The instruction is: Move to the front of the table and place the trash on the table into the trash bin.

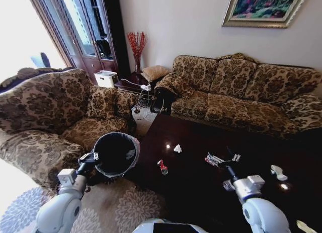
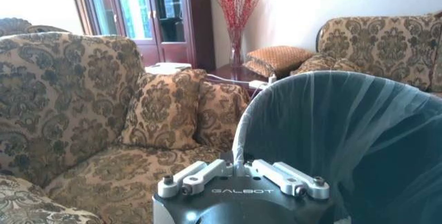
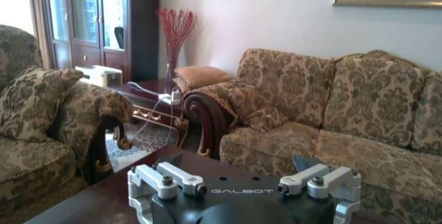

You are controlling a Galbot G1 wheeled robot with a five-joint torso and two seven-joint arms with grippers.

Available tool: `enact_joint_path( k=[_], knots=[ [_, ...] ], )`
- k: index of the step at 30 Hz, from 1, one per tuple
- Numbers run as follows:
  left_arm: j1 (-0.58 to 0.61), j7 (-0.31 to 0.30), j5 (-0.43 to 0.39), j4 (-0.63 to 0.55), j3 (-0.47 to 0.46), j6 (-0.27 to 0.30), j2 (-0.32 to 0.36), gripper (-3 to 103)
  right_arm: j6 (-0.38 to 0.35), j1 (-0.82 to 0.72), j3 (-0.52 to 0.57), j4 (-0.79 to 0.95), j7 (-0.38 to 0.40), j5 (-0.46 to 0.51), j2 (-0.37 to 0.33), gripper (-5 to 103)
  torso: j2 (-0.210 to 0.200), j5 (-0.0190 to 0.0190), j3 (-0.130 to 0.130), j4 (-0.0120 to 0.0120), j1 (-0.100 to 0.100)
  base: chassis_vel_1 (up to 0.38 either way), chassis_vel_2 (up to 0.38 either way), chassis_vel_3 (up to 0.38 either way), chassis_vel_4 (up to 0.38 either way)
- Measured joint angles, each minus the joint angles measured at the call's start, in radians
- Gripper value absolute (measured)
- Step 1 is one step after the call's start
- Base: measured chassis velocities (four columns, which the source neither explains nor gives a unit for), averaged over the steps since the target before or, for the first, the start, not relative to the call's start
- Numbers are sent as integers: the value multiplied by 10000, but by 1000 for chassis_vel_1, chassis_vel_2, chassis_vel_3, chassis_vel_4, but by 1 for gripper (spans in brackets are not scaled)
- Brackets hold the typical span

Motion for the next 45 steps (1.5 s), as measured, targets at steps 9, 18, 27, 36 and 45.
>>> enact_joint_path(
  k=[9, 18, 27, 36, 45],
  knots=[
    [-50, 0, -37, -25, -120, -12, 19, 2, 101, 361, -486, -255, 27, -190, -48, 100, 5, -1, -8, 4, -21, 0, 0, 0, 0],
    [-50, 4, -7, 69, -42, -74, -17, 2, 514, 569, -2274, -579, 386, -878, -219, 100, 2, -1, -3, -1, -9, 0, 0, 0, 0],
    [35, -302, 189, 179, -342, -305, -94, 2, 804, 2460, -5560, -3351, 1386, -310, -732, 100, 2, -1, -4, 2, -11, 0, 0, 0, 0],
    [-227, -380, 576, 1077, -855, -383, 46, 2, 1444, 4149, -7230, -6299, 1404, 112, -551, 100, 0, -1, -4, 2, -10, 0, 0, 0, 0],
    [-98, -164, 5, 1446, -1500, -477, 126, 2, 1053, 4277, -8051, -6617, 2001, 509, -697, 100, 0, -1, -5, -1, -12, 0, 0, 0, 0]
  ],
)
